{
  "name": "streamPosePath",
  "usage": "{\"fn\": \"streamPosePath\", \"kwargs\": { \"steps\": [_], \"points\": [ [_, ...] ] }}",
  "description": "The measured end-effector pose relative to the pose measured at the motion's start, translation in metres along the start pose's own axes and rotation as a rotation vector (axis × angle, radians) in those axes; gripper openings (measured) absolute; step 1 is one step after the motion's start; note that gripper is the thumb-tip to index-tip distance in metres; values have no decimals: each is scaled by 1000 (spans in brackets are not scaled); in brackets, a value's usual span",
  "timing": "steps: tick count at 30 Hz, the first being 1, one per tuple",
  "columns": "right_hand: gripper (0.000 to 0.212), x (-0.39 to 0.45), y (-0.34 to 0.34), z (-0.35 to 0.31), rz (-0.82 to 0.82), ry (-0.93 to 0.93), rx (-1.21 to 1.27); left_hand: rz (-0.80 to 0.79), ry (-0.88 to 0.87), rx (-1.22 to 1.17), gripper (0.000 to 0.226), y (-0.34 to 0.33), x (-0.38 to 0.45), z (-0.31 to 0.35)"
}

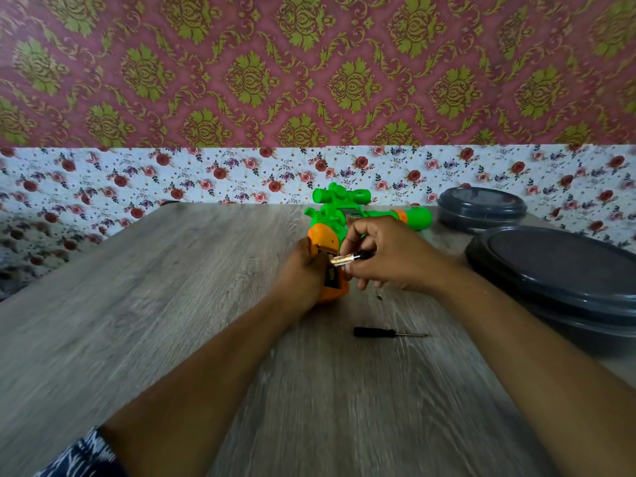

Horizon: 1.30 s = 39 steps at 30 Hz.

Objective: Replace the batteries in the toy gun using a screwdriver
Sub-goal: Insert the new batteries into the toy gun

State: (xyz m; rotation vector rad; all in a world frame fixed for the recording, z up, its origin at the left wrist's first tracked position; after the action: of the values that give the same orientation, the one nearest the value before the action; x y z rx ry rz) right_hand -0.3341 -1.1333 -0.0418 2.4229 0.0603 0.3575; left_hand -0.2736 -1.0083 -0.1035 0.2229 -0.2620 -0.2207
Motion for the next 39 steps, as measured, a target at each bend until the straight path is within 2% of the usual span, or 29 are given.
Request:
{"fn": "streamPosePath", "kwargs": {
  "steps": [2, 3, 8, 11, 17, 23, 29, 31, 34, 39],
  "points": [
    [21, 0, -3, 0, 16, 42, -34, 18, 15, -24, 15, 1, 2, -3],
    [21, 1, -3, 0, 29, 60, -52, 29, 18, -25, 14, 1, 3, -3],
    [24, 1, -3, 2, 53, 115, -153, 49, 32, -8, 15, 1, 5, -4],
    [28, 1, -9, 3, 59, 130, -132, 43, 43, -69, 17, 1, 4, -2],
    [15, 3, -30, 4, 80, 222, -235, -10, 92, -213, 16, 3, 0, 0],
    [16, 2, -24, 3, -42, 96, -25, -10, 115, -251, 13, 5, 2, -1],
    [15, 1, -21, 2, -30, 63, 41, 23, 137, -184, 16, 6, 3, -1],
    [13, 2, -26, 1, -19, 78, -19, 15, 150, -191, 17, 6, 2, 0],
    [16, 3, -35, 1, 57, 131, -240, -15, 171, -227, 24, 6, 1, 1],
    [14, 3, -37, 0, 130, 165, -254, -50, 199, -290, 13, 6, -2, 5]
  ]
}}
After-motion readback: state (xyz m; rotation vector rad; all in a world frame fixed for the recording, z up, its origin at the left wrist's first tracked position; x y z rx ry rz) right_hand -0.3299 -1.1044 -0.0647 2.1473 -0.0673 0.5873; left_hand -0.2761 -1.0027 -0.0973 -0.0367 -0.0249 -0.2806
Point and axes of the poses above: each hand's wrist, its own x-axis towards the middle knuckle, its own y-axis out of the back of the hand, z = x × y, the point moved 1 cm from there along x, towards the middle knuckle, and after that the axes turned 3 degrees about x, right-handed, at the moved point
